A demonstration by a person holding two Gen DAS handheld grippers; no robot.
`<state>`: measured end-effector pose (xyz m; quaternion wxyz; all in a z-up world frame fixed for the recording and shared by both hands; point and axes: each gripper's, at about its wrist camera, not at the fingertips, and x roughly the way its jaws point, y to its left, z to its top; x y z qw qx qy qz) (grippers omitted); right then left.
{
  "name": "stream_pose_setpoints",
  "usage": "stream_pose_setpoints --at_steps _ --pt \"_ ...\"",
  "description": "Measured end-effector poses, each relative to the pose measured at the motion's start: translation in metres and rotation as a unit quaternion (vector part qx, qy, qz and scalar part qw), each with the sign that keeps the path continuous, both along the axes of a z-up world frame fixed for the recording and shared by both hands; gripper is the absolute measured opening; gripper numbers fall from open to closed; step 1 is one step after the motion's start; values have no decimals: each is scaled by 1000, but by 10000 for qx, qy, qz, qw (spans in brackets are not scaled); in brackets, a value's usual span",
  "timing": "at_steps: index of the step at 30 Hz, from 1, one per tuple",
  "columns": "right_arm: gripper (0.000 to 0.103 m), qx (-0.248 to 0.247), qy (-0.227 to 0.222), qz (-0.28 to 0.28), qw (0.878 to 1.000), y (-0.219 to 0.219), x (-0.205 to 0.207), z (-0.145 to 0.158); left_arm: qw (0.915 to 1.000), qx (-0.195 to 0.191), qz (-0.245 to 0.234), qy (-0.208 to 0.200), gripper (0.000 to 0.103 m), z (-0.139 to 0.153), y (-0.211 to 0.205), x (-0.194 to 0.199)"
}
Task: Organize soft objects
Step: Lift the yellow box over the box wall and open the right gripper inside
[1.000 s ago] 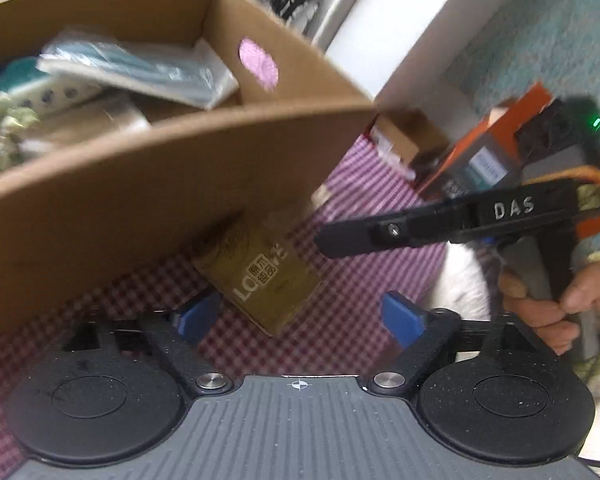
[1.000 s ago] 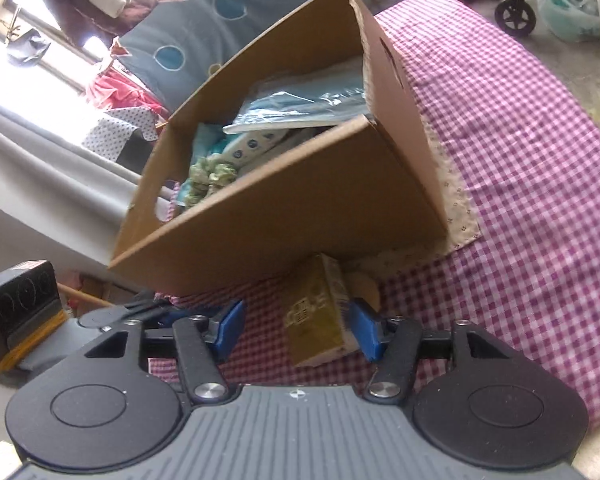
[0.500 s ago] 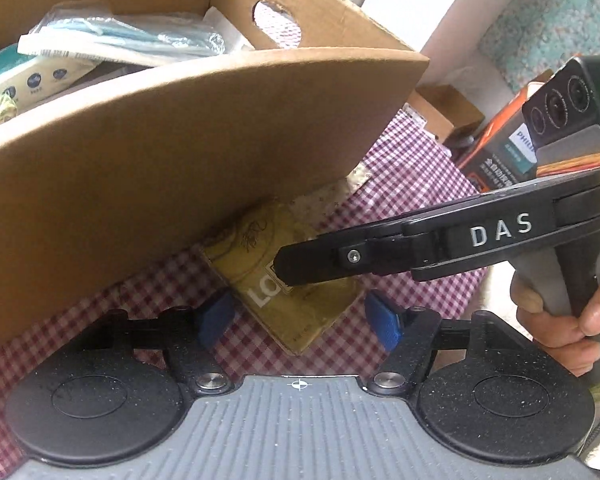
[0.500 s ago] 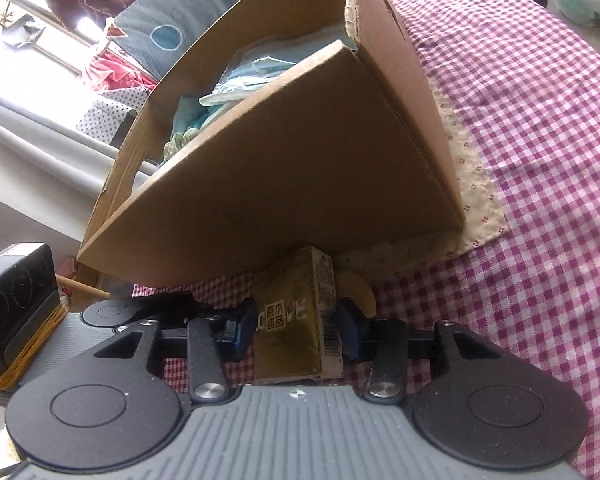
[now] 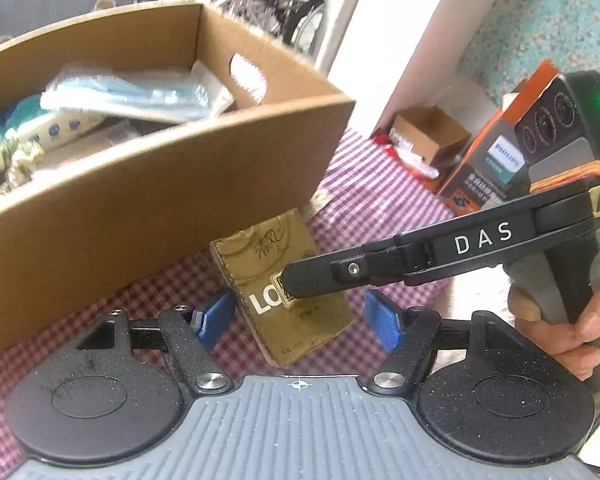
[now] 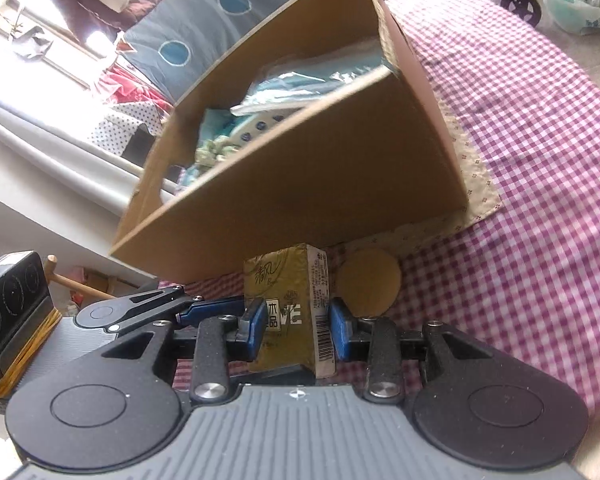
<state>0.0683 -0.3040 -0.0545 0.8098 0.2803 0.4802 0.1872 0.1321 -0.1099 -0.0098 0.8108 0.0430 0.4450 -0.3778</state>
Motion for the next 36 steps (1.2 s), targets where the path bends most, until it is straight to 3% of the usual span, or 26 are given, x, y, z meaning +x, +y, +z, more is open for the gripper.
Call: stream_pose_setpoints --at_steps 9,18,24,30,36 --pt "37 53 -641 -27 9979 9 -32 58 9967 -363 122 -717 71 55 13 -26" --pt "37 -44 -1133 300 9931 10 6 112 9925 -573 330 -1032 71 92 15 12" --pt "37 -172 -895 448 9948 8 59 120 9957 -549 382 -637 71 85 1 69" --pt "37 -430 -368 528 9970 -1 115 102 9979 -496 396 85 71 57 -14 125" --pt "37 -858 -11 660 9941 -3 160 82 9939 -465 520 852 70 27 -24 173"
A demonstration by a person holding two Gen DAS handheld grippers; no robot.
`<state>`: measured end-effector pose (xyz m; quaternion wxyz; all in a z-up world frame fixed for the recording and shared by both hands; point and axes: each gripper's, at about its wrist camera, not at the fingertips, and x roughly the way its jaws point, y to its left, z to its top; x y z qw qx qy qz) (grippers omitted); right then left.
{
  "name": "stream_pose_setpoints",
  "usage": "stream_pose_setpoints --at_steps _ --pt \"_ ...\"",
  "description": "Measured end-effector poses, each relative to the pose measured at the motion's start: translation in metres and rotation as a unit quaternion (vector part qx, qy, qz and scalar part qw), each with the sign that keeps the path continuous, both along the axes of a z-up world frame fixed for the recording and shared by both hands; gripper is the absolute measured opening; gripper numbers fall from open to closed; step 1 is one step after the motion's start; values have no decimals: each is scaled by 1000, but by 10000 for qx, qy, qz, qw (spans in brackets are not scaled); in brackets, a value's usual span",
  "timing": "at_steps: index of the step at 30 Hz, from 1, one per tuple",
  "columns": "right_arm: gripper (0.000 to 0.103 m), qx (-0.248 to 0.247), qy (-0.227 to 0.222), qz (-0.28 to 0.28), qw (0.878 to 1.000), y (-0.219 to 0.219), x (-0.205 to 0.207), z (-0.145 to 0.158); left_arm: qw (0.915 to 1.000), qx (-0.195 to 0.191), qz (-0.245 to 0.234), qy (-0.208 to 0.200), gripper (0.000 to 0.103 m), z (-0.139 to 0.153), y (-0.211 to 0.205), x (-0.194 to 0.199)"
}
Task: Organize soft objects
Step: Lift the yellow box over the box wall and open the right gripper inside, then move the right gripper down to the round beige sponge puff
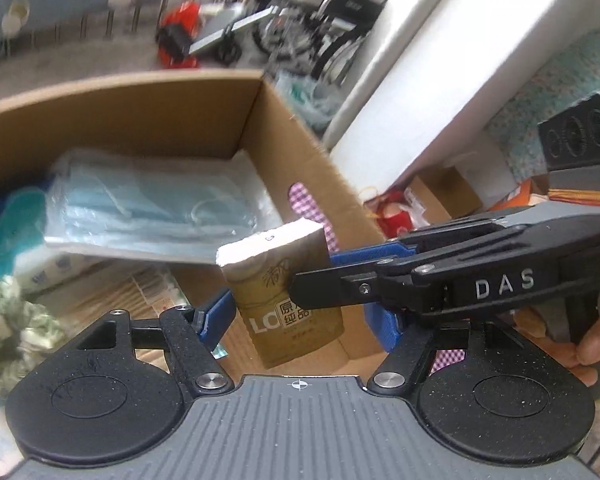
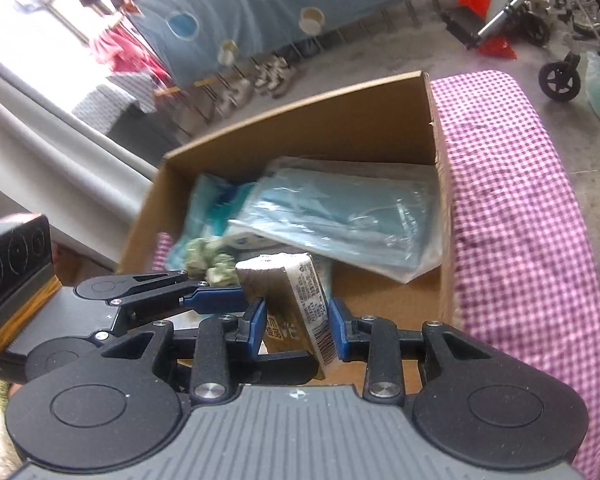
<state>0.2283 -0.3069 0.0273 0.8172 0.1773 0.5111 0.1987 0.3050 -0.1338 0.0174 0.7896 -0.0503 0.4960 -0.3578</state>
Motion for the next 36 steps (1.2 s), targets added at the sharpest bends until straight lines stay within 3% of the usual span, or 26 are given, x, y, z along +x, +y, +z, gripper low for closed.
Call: stream_pose_setpoints --at_steps 5,11,15,21,26,30,36 --pt "36 -366 240 101 9990 5 29 -14 9978 10 124 651 65 -24 1 28" --pt "37 -633 366 135 9972 10 49 -20 9957 106 311 870 65 -35 6 40" --pt "37 -590 342 99 9976 7 54 -19 9968 112 428 668 67 -26 13 41" --pt "39 -284 25 87 9996 0 38 -1 9989 55 467 55 82 6 27 20" --pt "43 -8 -472 16 9989 -9 -1 32 9973 -183 491 -512 97 38 51 -19" --pt "43 258 -850 -22 9960 -18 -46 60 9950 -378 393 -840 100 54 70 -58" --pt "43 688 -1037 -129 9921 -28 -109 64 9932 -342 -334 -1063 102 47 71 -115"
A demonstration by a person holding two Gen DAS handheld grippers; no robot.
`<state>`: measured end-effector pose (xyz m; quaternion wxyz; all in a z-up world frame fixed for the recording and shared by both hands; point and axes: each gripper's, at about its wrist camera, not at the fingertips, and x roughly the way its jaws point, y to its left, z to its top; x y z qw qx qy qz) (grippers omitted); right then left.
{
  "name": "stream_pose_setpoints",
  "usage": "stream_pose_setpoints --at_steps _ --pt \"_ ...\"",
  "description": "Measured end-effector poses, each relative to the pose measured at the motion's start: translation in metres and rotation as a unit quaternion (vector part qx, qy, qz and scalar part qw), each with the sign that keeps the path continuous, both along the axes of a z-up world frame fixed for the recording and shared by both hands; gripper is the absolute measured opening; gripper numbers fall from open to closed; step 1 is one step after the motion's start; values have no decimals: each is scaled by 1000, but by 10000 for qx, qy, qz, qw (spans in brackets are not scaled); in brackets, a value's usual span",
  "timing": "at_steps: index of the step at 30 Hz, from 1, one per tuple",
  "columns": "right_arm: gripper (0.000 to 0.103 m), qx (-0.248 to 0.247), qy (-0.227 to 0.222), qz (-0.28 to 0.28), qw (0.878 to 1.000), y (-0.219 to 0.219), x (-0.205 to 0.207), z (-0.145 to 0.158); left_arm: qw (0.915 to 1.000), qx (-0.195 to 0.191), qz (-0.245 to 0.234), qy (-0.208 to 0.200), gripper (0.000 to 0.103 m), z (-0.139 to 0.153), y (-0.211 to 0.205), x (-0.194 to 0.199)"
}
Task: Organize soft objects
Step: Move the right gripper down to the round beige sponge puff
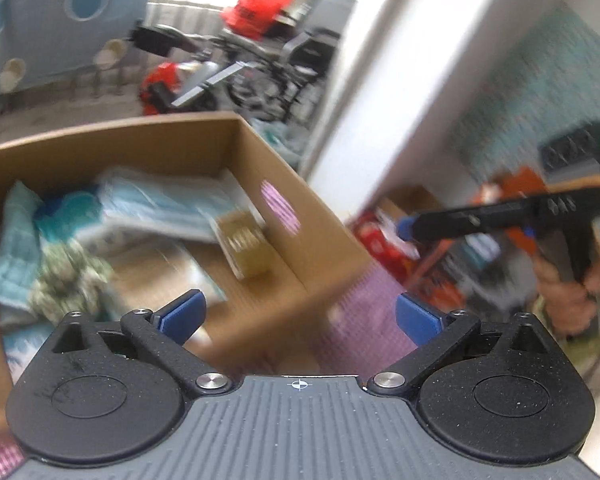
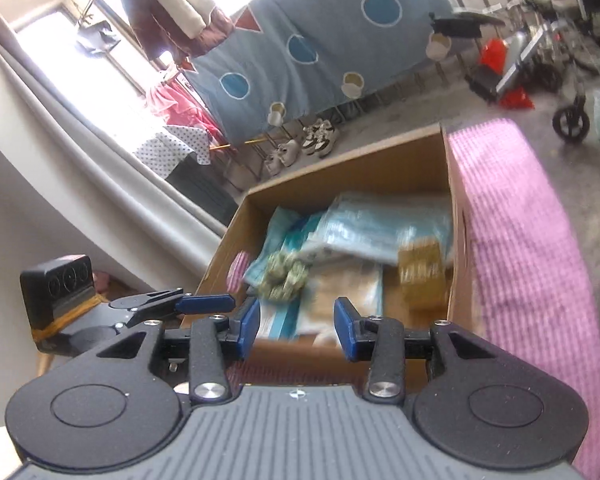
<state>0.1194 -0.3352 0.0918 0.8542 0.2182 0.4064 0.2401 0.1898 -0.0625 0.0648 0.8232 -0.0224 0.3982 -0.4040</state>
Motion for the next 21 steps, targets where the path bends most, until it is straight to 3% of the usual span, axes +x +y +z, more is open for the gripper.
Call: stream_pose_setpoints --at_steps 4,6,10,12,15,17,21 --pt "43 170 400 -115 9990 0 -25 -38 9994 130 -272 159 101 -39 -21 -25" --pt "43 184 641 -245 9975 2 -30 -64 9988 269 -321 248 95 -62 -35 -30" --pt "44 242 1085 -638 9917 1 -38 -119 9965 689 -366 288 70 -106 -66 -26" --pt "43 208 1294 -752 9885 1 -35 -140 9954 856 -351 251 67 -121 -78 -20" --pt "43 118 1469 -891 9851 1 -33 -161 9927 1177 -253 34 60 -134 -90 -18" --pt "38 42 1572 -990 9826 0 -30 -171 9918 1230 -280 -177 59 -135 -94 -20" --pt "37 132 1562 -995 9826 4 -27 -180 9915 1221 -332 -296 56 -137 -97 -20"
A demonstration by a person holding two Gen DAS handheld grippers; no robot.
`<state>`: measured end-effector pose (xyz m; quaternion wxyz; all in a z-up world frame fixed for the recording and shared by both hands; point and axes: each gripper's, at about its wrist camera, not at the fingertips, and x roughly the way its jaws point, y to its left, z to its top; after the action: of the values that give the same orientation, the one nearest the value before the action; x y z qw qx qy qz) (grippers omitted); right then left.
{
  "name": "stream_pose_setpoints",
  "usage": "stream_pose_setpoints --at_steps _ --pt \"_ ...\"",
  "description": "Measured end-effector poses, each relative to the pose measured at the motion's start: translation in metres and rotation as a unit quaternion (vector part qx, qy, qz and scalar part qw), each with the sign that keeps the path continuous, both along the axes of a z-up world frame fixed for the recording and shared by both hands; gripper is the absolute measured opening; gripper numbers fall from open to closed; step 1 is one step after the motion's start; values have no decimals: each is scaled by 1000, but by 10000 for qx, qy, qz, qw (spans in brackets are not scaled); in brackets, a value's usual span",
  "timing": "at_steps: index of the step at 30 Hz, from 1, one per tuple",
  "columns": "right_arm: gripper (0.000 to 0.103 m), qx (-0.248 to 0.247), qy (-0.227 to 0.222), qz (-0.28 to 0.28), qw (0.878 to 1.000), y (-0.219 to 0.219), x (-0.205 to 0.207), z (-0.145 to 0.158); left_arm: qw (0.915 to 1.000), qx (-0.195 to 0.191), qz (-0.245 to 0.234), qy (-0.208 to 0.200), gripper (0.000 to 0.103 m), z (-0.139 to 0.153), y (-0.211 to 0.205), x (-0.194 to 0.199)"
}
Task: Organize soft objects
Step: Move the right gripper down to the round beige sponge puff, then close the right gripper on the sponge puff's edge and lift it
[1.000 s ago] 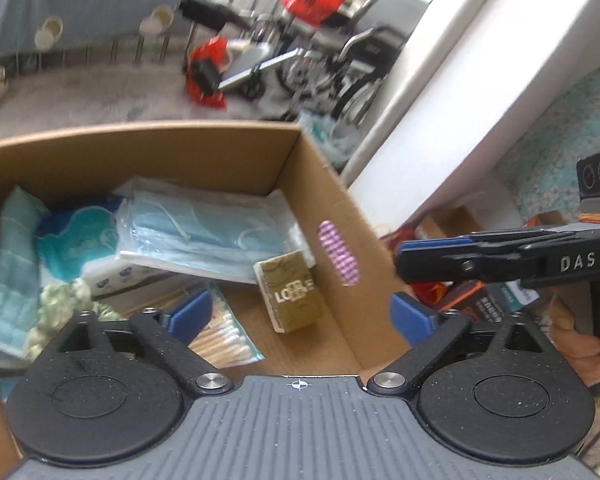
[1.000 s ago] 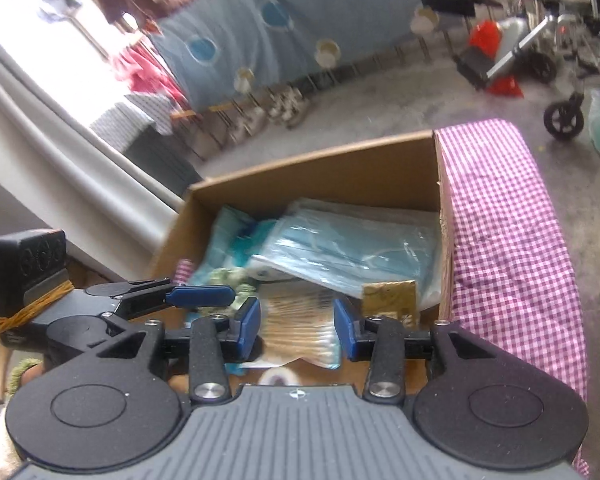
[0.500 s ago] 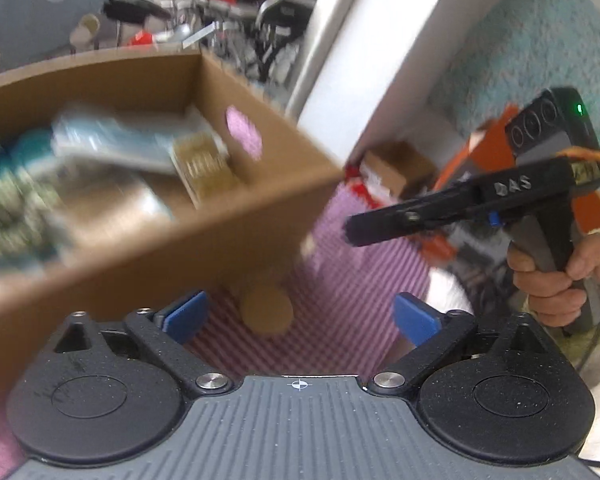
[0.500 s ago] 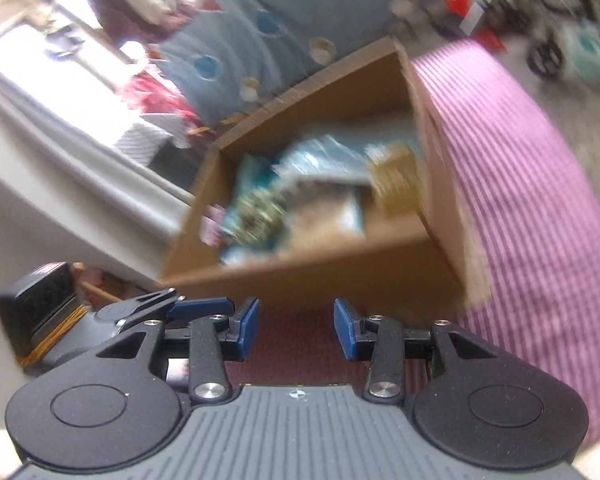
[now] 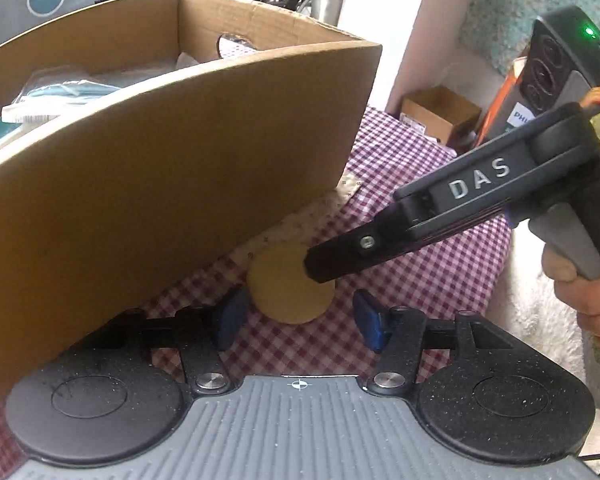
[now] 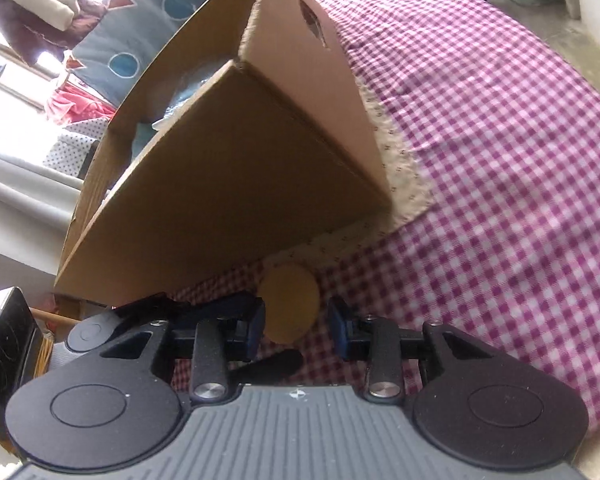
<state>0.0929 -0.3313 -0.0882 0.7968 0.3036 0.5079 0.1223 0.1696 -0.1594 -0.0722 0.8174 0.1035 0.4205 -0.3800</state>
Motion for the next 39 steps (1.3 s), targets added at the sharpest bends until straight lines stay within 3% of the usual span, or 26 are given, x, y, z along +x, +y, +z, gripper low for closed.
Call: stream_pose_setpoints --at_steps 6,12,18,27,30,33,34,35,37,39 --pt "38 307 -72 99 9995 4 7 -5 9997 -179 119 92 53 0 11 0" --pt "38 1324 -417 -16 9903 -11 0 0 9987 -382 287 182 40 0 23 1" --pt "37 1036 -289 -178 9940 -8 8 -4 9970 -586 395 301 34 -3 33 6" --pt "35 1182 111 -669 9907 -15 8 -29 9934 -905 483 513 34 -8 45 9" --pt "36 1438 268 -820 9858 -19 7 -37 9916 -1015 505 622 34 -9 49 13" --pt "36 1388 230 -800 9868 -15 8 -37 9915 -1035 487 616 34 -8 50 13" --pt "30 1398 226 -780 9868 -13 9 -37 9917 -1025 481 604 34 -8 49 13" --pt "18 1403 229 -751 9870 -11 10 -38 9918 -1017 481 602 34 -8 50 12" --pt "10 1388 279 -670 9877 -4 13 -37 9919 -1001 470 619 34 -6 50 11" --pt "9 1363 242 -578 9887 1 13 -32 9905 -1088 480 691 34 -1 54 9"
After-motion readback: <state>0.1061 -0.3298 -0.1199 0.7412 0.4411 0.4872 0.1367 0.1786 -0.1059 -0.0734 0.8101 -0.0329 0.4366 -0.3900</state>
